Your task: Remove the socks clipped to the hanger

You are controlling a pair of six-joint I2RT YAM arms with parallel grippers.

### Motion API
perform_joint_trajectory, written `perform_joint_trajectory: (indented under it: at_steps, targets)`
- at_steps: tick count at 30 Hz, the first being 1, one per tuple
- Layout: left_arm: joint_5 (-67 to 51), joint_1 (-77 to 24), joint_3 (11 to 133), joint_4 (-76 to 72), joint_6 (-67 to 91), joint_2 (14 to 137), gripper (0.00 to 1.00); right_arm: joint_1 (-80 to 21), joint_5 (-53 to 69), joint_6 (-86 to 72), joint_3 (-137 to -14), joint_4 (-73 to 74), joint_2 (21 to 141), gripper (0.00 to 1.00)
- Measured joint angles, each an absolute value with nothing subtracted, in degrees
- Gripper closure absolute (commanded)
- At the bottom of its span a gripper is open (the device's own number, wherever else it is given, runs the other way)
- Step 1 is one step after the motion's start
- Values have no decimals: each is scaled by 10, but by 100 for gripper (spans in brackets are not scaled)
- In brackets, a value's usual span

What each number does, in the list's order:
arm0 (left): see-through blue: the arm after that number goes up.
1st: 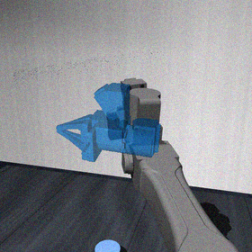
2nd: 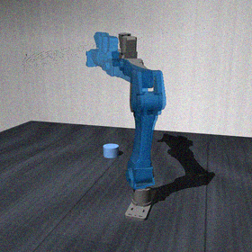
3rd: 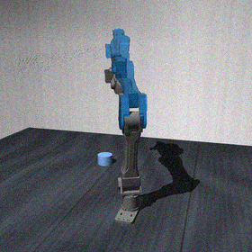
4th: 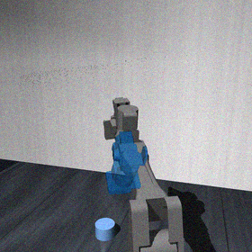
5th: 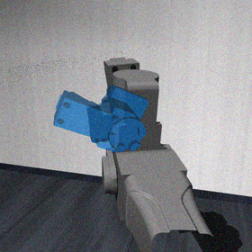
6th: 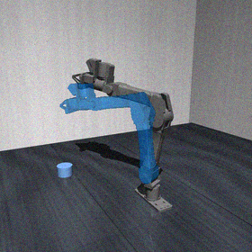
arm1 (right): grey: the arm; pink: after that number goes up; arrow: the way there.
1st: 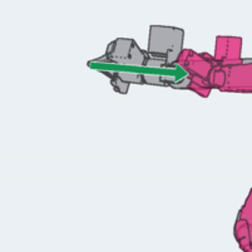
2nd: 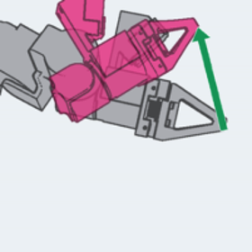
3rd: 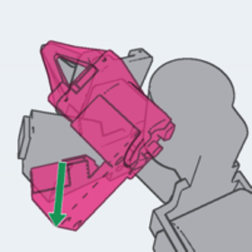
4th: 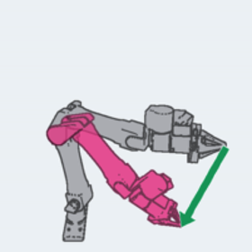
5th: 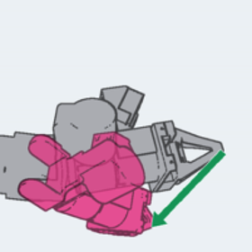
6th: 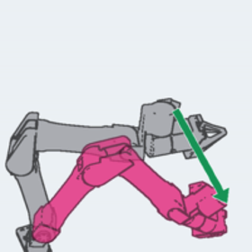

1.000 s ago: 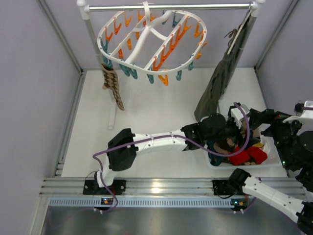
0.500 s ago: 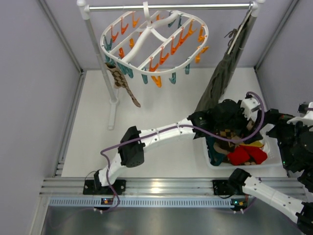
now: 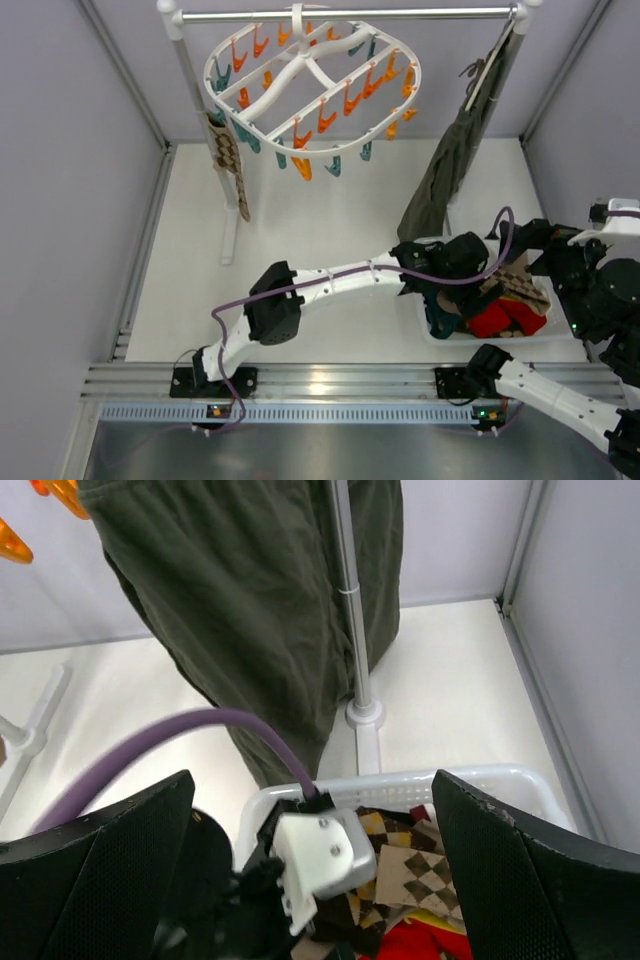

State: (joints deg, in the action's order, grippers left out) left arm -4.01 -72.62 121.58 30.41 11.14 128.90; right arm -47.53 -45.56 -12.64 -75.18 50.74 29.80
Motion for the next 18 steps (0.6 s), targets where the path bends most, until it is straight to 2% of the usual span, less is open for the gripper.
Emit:
perform_joint_trajectory:
  at_steps: [5, 13, 18]
  targets:
    - [41, -740, 1089, 310, 132, 1234, 2, -475, -434, -127, -749, 499, 301, 0]
    - [269, -754, 772, 234, 192, 977, 2, -477, -372, -127, -734, 447, 316, 1]
    - [412, -739, 635, 209, 246, 877, 2, -477, -345, -126, -729, 418, 341, 1]
